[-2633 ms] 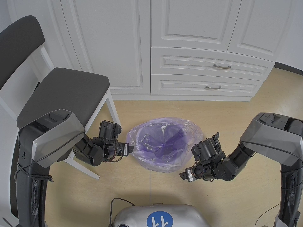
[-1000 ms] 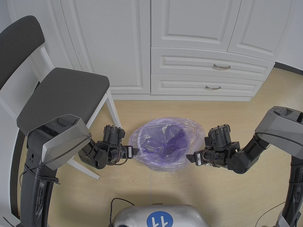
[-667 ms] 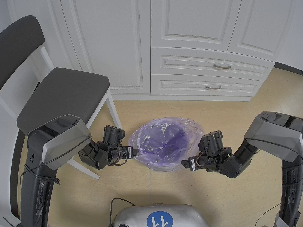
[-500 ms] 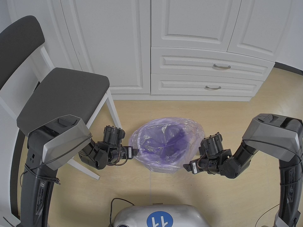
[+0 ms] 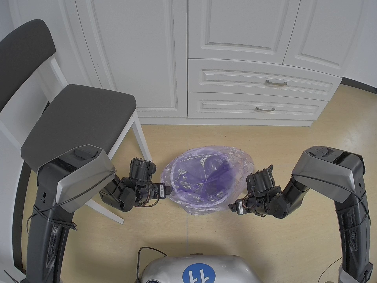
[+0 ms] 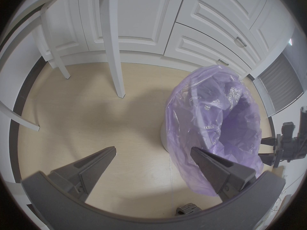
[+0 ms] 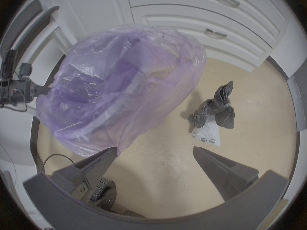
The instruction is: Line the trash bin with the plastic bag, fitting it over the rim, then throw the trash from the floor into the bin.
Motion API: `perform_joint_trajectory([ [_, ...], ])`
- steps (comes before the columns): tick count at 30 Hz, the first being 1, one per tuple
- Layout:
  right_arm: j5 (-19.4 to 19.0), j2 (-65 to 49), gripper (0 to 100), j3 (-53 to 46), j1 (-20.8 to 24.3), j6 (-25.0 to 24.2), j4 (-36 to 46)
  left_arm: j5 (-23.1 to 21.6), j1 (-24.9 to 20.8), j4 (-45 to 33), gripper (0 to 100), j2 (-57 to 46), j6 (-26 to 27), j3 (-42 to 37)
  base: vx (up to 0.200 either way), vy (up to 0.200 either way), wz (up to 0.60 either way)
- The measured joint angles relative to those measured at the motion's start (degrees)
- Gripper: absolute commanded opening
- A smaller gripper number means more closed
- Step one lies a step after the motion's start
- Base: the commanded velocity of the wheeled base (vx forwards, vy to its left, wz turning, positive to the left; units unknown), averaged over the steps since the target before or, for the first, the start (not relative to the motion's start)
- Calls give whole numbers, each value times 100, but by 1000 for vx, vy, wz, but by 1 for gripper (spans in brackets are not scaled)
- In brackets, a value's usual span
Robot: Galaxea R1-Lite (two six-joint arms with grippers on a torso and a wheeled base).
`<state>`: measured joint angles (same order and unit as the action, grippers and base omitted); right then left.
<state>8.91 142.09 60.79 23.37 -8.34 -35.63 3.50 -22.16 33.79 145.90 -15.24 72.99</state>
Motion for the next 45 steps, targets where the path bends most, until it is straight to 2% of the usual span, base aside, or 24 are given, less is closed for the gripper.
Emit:
perform_joint_trajectory([
  [6,17,243,100,856,-300,-424,1154,11,48,6,100,168,-11,149,0,0,0],
  [11,48,369,100,1293,-612,-580,1558,13,83,22,100,276,-11,218,0,0,0],
  [14,55,372,100,1214,-625,-492,1565,16,98,26,100,313,5,221,0,0,0],
  [18,-5,115,100,795,-649,-132,1547,11,106,34,100,304,20,190,0,0,0],
  [23,-385,-635,100,227,-706,244,1421,-68,111,39,100,135,41,33,0,0,0],
  [26,-561,-1056,100,52,-813,288,1275,-224,111,41,100,-111,88,-171,0,0,0],
  [32,-640,-1274,100,293,-979,-184,983,-357,113,41,100,-489,194,-438,0,0,0],
  [39,-634,-389,100,1595,-1061,-1107,942,-418,152,101,100,-627,244,-551,0,0,0],
  [45,-490,571,100,2854,-1073,-1492,1251,-440,194,272,100,-634,271,-596,0,0,0],
])
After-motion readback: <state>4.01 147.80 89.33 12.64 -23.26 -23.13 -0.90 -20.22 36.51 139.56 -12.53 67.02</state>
